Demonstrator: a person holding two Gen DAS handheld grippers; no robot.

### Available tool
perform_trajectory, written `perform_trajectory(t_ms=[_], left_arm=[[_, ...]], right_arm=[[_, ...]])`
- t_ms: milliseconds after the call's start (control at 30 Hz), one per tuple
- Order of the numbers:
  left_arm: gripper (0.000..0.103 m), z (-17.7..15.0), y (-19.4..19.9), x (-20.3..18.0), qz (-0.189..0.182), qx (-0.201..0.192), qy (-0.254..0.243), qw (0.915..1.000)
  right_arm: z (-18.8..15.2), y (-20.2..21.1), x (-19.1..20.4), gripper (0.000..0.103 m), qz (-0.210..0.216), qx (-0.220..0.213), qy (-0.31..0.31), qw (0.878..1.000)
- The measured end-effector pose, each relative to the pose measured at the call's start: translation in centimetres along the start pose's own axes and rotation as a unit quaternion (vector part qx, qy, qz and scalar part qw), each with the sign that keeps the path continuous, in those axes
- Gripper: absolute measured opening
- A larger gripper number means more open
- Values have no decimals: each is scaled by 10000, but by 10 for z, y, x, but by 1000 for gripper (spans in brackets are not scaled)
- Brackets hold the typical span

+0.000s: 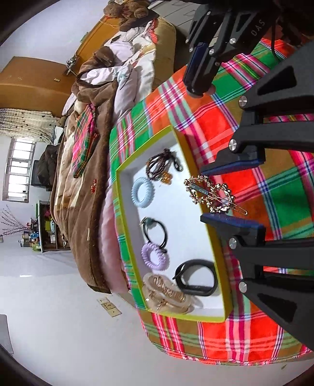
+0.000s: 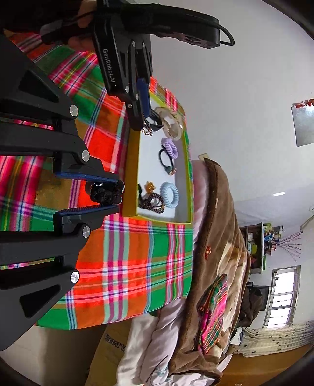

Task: Organize jewelry
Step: 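Carry the gold barrette with left tool into box lid while right carries hair tie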

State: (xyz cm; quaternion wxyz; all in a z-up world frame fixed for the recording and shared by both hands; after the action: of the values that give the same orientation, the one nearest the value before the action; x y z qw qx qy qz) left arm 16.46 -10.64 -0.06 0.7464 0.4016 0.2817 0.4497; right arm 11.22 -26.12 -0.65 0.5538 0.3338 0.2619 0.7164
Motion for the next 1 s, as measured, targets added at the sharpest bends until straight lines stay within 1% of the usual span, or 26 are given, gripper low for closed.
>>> perform_trajectory(t_ms=[300,500,700,1000], left_arm=[[34,23,12,21,101,-206,65,9997],[34,34,12,35,152,-266,145,9994],[34,44,2,47,84,-187,200,9996],[34,52,-19,63,61,-34,317,9995]], right_arm=[[27,-4,13,19,70,-108,121,9998],[50,-14,18,19,38,-140,200,9997],[67,-36,21,19,145,-31,168,9997],[77,-74,19,19,229,220,43,9995]])
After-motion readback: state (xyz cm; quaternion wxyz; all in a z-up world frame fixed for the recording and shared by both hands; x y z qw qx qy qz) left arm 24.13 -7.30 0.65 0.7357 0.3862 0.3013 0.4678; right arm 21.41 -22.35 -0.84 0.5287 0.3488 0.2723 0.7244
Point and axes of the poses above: each gripper's, at about its wrist camera, not at the fingertips, and y roughly against the way its jaws point, x to its left, z to its top, the point moved 3 cm from there along -y, roughly the way its jaws point, and after that the axes turned 9 degrees about x, right-handed, at the moved point
